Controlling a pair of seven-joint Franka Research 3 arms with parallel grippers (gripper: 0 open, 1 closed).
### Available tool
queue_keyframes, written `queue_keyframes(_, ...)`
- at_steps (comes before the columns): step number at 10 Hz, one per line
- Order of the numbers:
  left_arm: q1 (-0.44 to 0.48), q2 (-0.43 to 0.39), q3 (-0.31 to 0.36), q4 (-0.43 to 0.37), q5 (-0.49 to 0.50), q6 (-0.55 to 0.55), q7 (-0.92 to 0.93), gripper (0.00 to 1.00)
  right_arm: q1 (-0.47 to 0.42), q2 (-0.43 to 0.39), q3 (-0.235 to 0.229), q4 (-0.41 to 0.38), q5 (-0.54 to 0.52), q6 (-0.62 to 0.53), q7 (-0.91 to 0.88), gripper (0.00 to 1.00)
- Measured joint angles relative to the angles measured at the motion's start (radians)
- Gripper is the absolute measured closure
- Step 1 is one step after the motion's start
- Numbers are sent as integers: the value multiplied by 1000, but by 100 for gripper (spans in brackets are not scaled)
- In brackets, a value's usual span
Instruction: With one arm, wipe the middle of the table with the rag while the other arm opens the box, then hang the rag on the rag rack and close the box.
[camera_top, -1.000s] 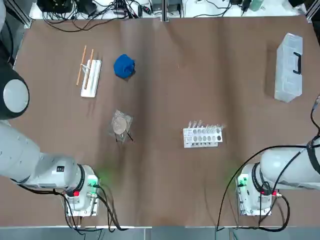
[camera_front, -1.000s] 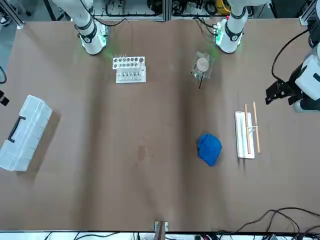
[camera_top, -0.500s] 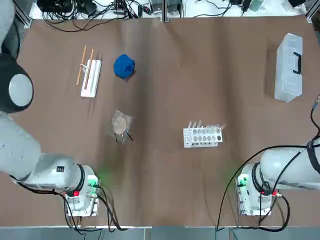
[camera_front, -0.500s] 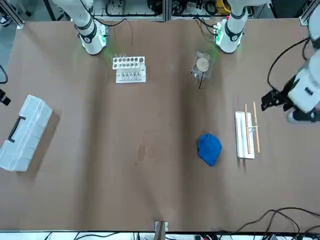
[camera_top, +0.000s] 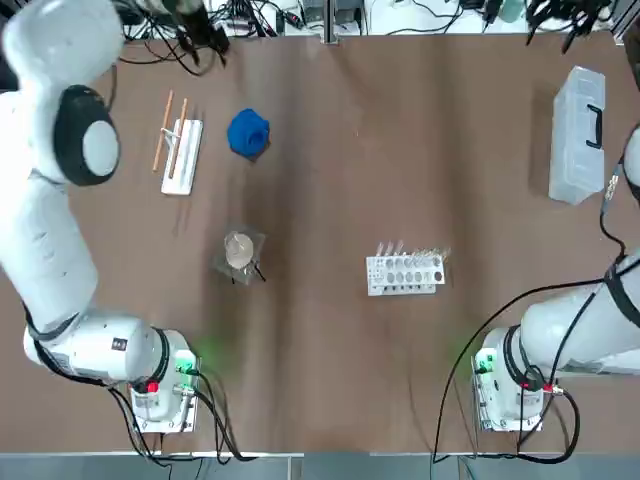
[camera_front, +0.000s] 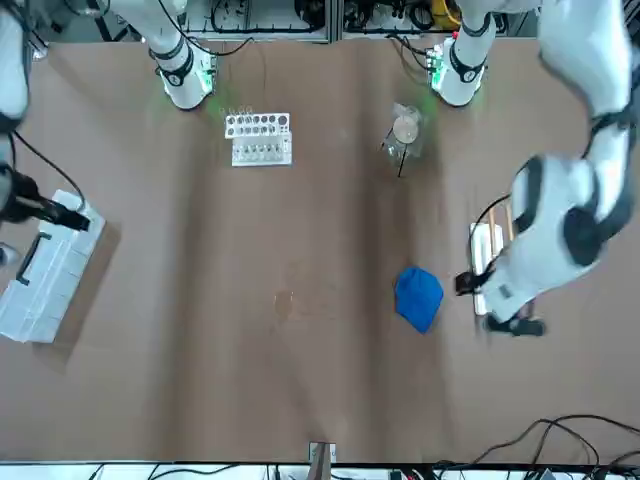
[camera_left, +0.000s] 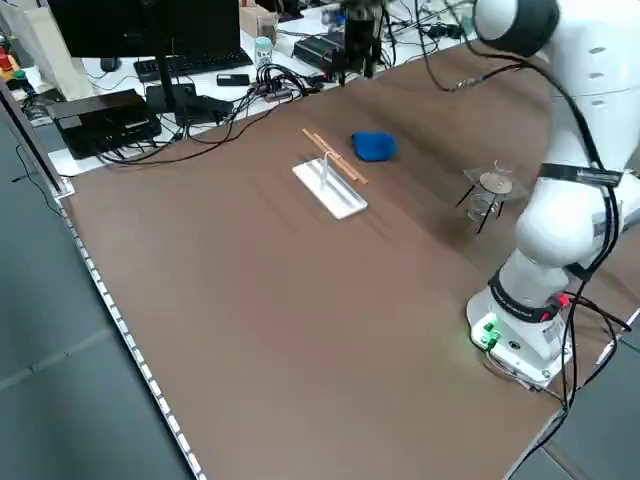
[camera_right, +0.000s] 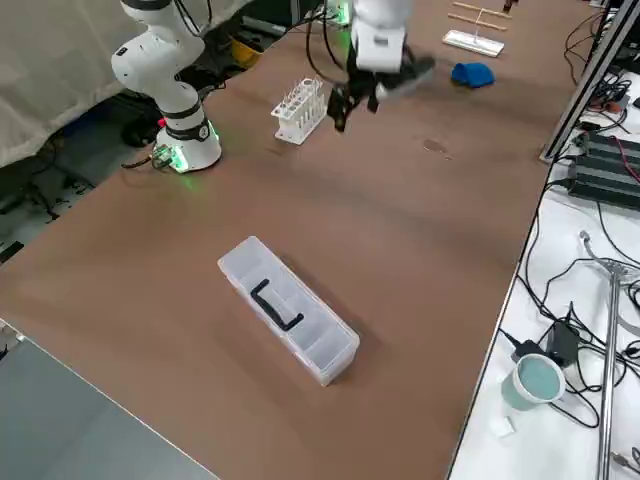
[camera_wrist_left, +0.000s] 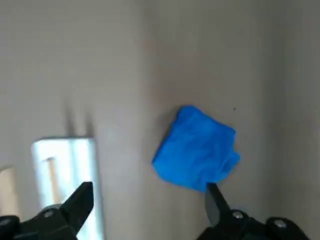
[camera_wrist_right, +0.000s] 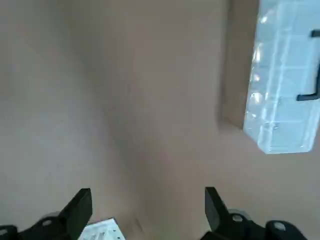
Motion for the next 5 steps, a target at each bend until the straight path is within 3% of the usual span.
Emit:
queue_keyframes(2, -38, 117, -1, 3, 0, 91, -8, 0, 16, 64, 0, -1, -20, -23, -2, 14)
queue_keyframes(4, -45, 176, -3, 5, 0, 145, -16, 0, 7, 130, -7, -16, -58, -52, -10, 48)
queue_keyframes(5, -50, 193, -4, -2, 0, 146, -18, 0, -2, 180, -10, -22, -143, -46, -16, 65)
